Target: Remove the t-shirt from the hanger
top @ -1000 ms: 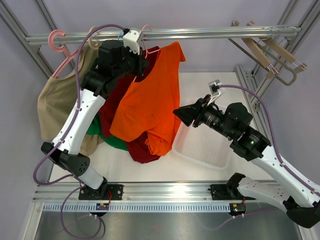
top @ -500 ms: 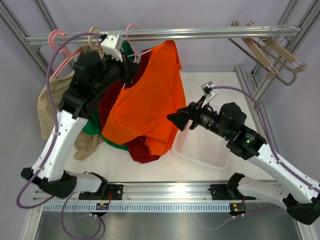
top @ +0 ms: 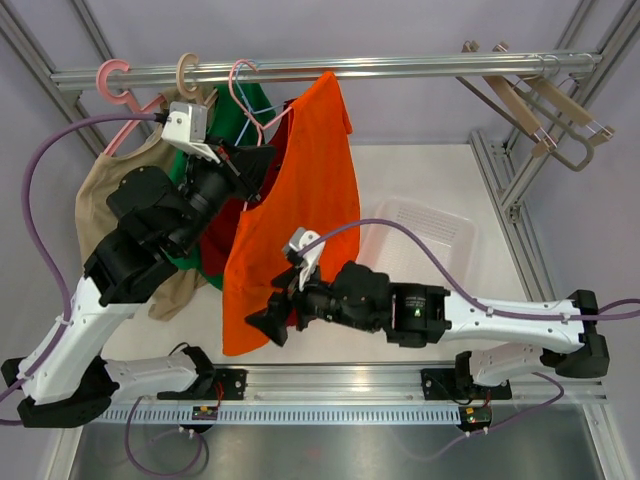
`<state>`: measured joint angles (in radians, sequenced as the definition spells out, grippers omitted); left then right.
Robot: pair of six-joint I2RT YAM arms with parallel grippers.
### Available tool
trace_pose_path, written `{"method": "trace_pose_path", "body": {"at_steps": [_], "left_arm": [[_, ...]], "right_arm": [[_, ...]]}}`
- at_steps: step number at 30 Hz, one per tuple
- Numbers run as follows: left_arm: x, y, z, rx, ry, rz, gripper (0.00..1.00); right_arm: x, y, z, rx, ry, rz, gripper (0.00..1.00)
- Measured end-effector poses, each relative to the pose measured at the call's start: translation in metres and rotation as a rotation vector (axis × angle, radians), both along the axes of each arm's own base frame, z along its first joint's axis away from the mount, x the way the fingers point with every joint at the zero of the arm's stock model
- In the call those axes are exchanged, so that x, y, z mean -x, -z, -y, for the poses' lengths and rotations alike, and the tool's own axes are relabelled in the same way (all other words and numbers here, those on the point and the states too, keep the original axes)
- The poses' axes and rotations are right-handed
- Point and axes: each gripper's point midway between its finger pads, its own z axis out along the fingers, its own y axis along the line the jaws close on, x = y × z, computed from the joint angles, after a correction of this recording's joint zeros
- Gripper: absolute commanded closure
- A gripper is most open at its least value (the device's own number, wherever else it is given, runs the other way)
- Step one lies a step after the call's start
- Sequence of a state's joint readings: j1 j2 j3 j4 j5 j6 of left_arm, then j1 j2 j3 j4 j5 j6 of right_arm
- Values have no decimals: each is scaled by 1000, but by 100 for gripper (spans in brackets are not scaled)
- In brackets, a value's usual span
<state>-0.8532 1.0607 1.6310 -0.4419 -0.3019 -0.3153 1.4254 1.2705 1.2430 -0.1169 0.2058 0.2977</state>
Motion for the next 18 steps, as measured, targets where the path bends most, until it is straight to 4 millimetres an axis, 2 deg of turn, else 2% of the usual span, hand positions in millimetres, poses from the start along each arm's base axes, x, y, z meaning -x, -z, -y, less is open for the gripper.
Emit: {"method": "trace_pose_path", "body": {"at_steps": [3,6,11,12,14,15,16,18], "left_arm": [[-1,-13,6,36,-18,18,100],[-2,-16,12,48,-31,18,100],[3,-20,17,86,-45,31,100],[4,-21,17,95,-49,33,100],[4,-22,17,110,-59,36,100],[4,-23,17,114,-63,37,100],[4,-23,16,118,-67,41,100],[4,-24,15,123,-77,47,100]], "right_arm": [[9,-10,-9,-1,11,51,2],[1,-19,-11,-4,61,82,0],[-13,-23,-16,3,145,95,2],[-16,-22,-16,7,169,99,14],[-24,-20,-16,16,219,109,32],[-28,-18,-16,21,247,111,45],[-30,-17,-15,26,265,116,70],[-33,-17,-14,18,289,118,83]]}}
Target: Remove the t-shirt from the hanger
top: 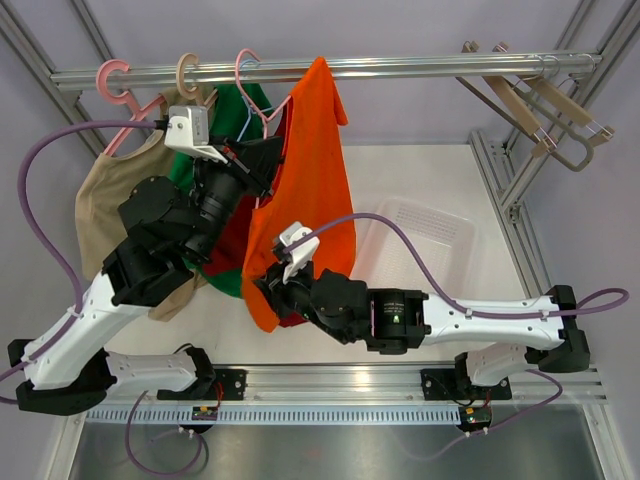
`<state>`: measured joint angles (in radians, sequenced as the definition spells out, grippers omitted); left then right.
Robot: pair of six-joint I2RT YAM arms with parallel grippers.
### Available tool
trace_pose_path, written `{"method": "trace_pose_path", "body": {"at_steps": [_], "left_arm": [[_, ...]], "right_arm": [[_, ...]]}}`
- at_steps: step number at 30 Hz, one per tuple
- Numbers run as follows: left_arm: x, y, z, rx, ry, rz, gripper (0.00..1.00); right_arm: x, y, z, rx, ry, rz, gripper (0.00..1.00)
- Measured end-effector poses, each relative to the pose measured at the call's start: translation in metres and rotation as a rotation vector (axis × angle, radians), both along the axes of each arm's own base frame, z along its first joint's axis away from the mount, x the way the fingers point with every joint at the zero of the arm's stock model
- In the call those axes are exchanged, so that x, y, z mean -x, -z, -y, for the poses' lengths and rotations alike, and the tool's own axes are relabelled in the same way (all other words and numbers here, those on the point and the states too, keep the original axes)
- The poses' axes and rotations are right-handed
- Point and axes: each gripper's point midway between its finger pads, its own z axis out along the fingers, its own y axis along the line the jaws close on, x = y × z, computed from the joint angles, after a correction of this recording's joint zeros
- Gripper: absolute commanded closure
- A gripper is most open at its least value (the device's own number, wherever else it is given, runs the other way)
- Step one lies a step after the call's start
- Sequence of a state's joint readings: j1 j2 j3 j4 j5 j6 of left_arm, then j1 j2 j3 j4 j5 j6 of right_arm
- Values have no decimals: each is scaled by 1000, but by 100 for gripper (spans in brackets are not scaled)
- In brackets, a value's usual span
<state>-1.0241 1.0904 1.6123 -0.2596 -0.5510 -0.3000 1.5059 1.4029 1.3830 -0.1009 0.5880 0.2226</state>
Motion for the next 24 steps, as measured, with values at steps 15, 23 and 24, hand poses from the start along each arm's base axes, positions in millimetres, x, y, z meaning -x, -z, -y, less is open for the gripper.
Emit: {"method": "trace_pose_path", "body": {"at_steps": [15,23,24], "left_arm": [[-5,-42,-19,-94,-69,161,100],[41,-54,-31,-8,133,130,100],[50,-49,-38,8,155,124,100]], "right_arm": [[116,23,-1,41,-295,-79,100],[65,45,50,99,-147,-89,100],[52,43,60,104,-117,-84,100]]}}
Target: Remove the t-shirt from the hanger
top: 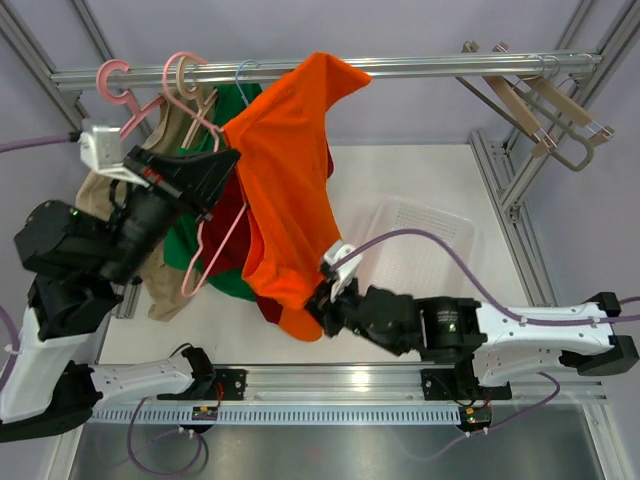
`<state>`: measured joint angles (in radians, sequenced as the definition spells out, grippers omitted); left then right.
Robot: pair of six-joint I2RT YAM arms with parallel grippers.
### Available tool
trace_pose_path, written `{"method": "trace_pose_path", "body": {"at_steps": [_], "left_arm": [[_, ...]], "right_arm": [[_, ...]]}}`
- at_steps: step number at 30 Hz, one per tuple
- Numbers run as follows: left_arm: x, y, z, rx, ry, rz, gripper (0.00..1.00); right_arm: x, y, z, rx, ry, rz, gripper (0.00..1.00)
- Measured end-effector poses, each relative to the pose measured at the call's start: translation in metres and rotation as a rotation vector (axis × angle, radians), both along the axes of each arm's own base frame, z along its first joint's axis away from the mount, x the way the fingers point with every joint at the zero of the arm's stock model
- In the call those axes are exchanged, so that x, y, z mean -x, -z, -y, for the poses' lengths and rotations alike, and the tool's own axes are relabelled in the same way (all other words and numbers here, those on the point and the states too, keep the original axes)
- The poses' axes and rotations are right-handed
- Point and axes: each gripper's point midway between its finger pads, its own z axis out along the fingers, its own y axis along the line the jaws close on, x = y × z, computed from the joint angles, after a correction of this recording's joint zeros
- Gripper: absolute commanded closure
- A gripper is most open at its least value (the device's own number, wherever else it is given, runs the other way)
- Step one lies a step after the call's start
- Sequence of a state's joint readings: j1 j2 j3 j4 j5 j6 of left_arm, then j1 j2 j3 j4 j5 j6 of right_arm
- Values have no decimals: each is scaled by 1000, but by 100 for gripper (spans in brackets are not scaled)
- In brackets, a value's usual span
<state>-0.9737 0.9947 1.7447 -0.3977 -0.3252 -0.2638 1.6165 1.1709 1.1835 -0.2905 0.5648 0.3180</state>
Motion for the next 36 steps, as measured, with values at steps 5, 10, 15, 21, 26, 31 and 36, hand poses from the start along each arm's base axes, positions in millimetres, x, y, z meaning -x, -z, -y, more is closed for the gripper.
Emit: {"method": "trace_pose_path", "body": {"at_steps": [5,10,15,21,26,31,36], "left_arm": [[41,24,-38,68,83,-27,100],[73,47,-50,110,199,-54,100],[90,66,-28,80,344,-110,100],[111,68,-17,76,478,-133,100],[124,70,-12,73,556,-152,100],[131,72,-9,70,601,-169,100],[133,72,-11,71,604,-172,100]], "right_arm": [[-75,-32,49,7,194,95,100],[-123,-84,80,-68,282,188,100],[-145,-108,80,-171,206,231,100],[-161,-82,68,-218,98,205,35],[-176,-57,57,-202,70,160,1],[-176,-44,27,-226,-33,128,6],[-156,-47,7,-314,-191,95,91]]}}
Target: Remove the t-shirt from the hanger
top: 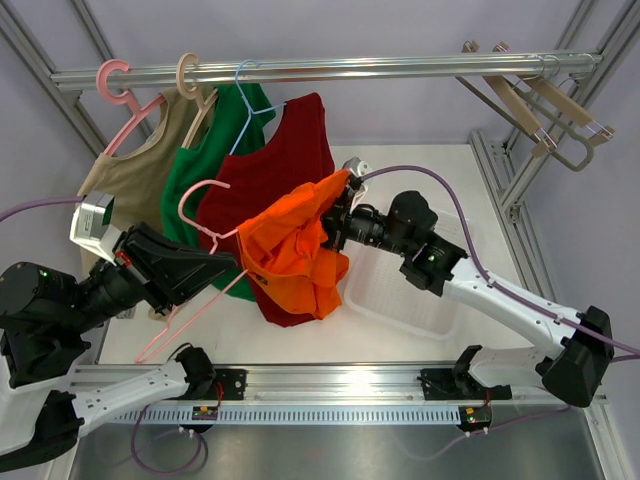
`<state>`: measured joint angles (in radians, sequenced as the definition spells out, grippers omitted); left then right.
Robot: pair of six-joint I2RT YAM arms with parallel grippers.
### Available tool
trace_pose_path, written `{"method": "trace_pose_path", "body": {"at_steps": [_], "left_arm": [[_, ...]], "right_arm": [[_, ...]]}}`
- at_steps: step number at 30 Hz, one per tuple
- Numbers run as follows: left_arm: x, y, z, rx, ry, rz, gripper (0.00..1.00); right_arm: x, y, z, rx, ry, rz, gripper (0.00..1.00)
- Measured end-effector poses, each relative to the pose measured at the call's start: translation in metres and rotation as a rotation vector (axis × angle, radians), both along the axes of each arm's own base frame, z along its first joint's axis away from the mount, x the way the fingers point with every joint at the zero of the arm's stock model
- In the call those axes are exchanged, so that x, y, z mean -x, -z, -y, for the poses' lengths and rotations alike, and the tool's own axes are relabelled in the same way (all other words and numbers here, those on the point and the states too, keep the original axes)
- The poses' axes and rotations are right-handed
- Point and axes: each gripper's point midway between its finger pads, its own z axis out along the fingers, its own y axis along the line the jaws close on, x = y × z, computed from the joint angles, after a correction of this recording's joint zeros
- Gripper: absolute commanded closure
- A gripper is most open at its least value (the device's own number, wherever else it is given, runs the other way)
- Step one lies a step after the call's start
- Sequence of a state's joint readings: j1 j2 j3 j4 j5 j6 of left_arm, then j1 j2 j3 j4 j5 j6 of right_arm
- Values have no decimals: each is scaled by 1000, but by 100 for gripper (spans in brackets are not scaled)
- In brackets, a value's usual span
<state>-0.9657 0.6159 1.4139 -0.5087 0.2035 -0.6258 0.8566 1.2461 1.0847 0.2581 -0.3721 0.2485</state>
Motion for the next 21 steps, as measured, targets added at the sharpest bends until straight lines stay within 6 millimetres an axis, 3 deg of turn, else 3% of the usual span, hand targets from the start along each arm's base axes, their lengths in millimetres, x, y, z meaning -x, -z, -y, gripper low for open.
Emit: {"method": "trace_pose_path", "body": {"at_steps": [2,5,9,14,21], "left_arm": [[0,1,-3,-1,-11,1,100],[-3,5,-9,-14,-45,4,100],[-7,9,-18,-44,-94,3,100],[-12,9,-37,-70,-181,15,100],[-18,13,-60,-105,-281,28,100]], "right_arm": [[10,-5,1,-34,-40,-4,100],[20,-14,13,-65,-39,0,100],[27,-43,39,-111,32,43,100],[23,-127,76,-183,191,159,100],[-1,-278,147,-254,564,381,100]]}}
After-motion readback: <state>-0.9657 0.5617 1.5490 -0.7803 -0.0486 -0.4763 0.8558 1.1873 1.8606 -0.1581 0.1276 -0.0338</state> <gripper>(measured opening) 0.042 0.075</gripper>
